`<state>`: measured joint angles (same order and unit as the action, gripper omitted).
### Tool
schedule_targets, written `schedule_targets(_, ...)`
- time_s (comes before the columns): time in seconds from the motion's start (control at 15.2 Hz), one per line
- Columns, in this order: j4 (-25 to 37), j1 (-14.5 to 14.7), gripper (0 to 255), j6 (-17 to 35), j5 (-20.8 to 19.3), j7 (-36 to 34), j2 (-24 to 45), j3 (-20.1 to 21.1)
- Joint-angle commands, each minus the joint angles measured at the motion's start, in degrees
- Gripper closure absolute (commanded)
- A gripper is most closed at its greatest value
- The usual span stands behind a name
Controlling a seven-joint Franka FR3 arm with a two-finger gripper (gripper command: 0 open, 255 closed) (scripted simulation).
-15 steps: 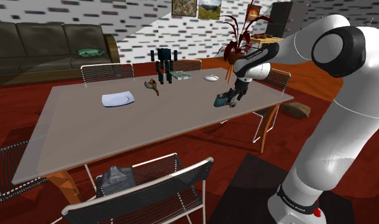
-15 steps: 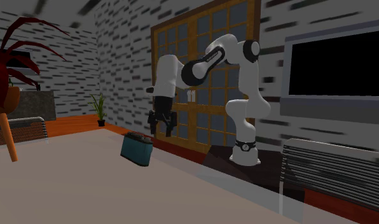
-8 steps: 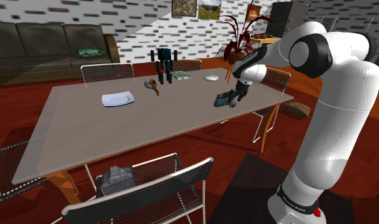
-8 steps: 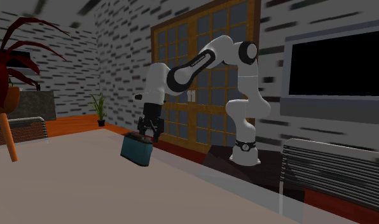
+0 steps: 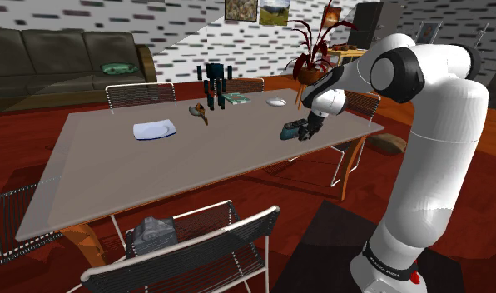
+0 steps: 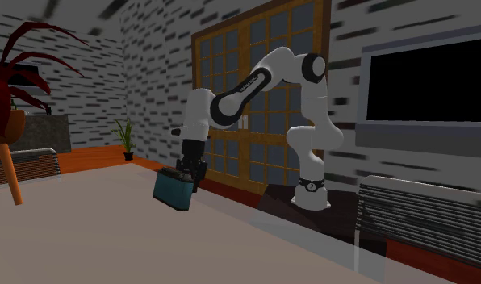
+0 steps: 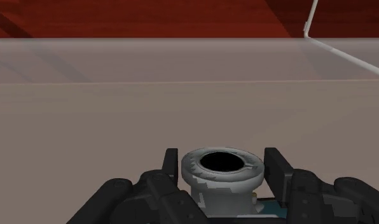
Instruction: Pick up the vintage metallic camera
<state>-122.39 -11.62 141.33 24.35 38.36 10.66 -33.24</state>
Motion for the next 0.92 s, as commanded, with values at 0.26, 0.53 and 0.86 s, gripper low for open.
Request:
schedule_targets(0.26,0.03,-0.02,255,0.03,0.07,0.06,0.09,0.03)
schedule_targets(0.53,0.18,0.17,255,-0.5,-0.64,-0.54,-0.48,-0.18)
schedule_targets(0.86,1.38,0.82,255,-3.42,-3.9,-3.19,-3.0,-1.04)
